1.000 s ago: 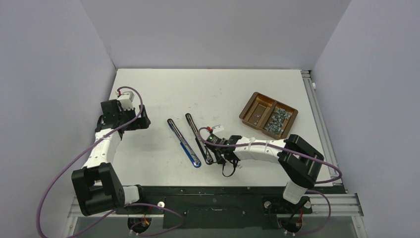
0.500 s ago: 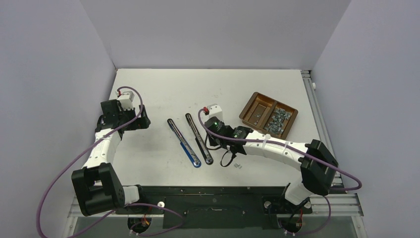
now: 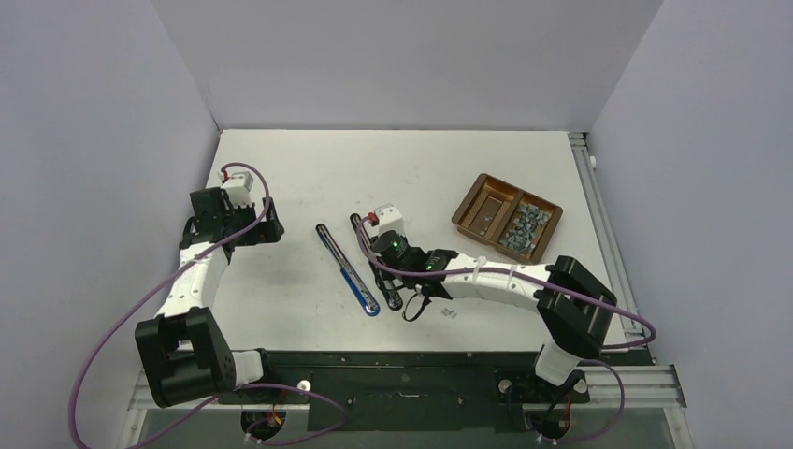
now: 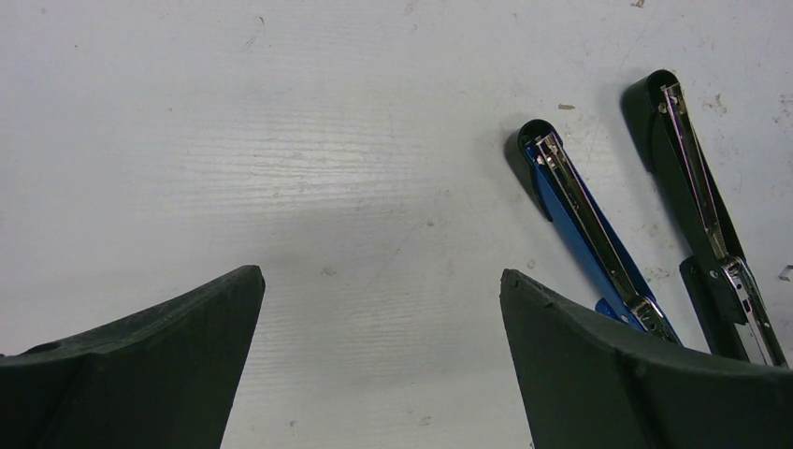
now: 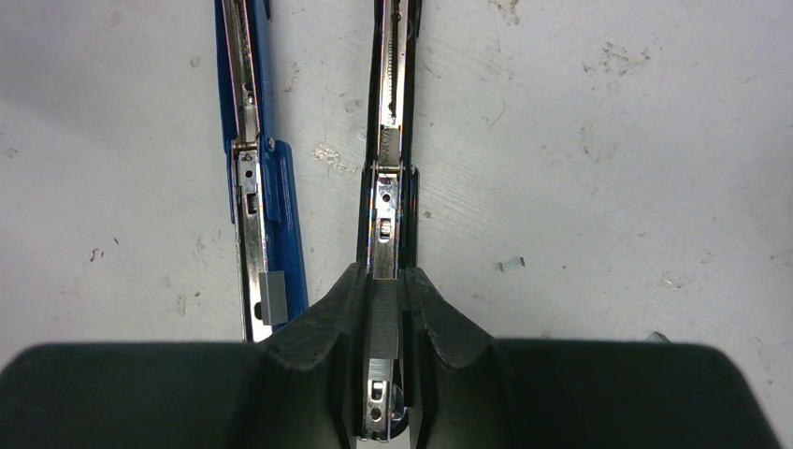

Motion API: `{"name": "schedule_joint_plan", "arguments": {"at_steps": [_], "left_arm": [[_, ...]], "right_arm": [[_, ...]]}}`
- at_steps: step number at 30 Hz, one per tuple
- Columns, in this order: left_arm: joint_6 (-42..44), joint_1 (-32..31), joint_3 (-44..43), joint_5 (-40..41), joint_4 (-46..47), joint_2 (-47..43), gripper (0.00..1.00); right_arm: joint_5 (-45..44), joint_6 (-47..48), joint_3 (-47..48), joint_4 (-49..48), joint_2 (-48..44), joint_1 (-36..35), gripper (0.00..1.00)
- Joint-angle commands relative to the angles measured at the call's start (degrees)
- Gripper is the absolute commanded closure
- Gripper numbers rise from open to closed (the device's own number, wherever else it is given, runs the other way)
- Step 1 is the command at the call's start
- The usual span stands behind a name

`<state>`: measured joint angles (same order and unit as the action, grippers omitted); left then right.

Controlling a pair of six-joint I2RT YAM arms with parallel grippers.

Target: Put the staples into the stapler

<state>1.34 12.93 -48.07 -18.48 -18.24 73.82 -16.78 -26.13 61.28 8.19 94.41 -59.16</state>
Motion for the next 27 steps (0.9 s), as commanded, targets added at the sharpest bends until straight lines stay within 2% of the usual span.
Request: {"name": "schedule_joint_plan", "arguments": {"at_steps": [1,27], "left_arm": [[0.6,0.4,-3.3,-0.8,0.7,-0.7,0.04],[0.8,0.5,-3.4,-0.3,0.6,-0.7,0.04]], "right_arm": [[-2.7,-0.7,-0.7,-5.5,1.4,-1.3,0.91],[-4.5,-2.2,-1.4,-7.2,6.6,-2.1,0.92]]}}
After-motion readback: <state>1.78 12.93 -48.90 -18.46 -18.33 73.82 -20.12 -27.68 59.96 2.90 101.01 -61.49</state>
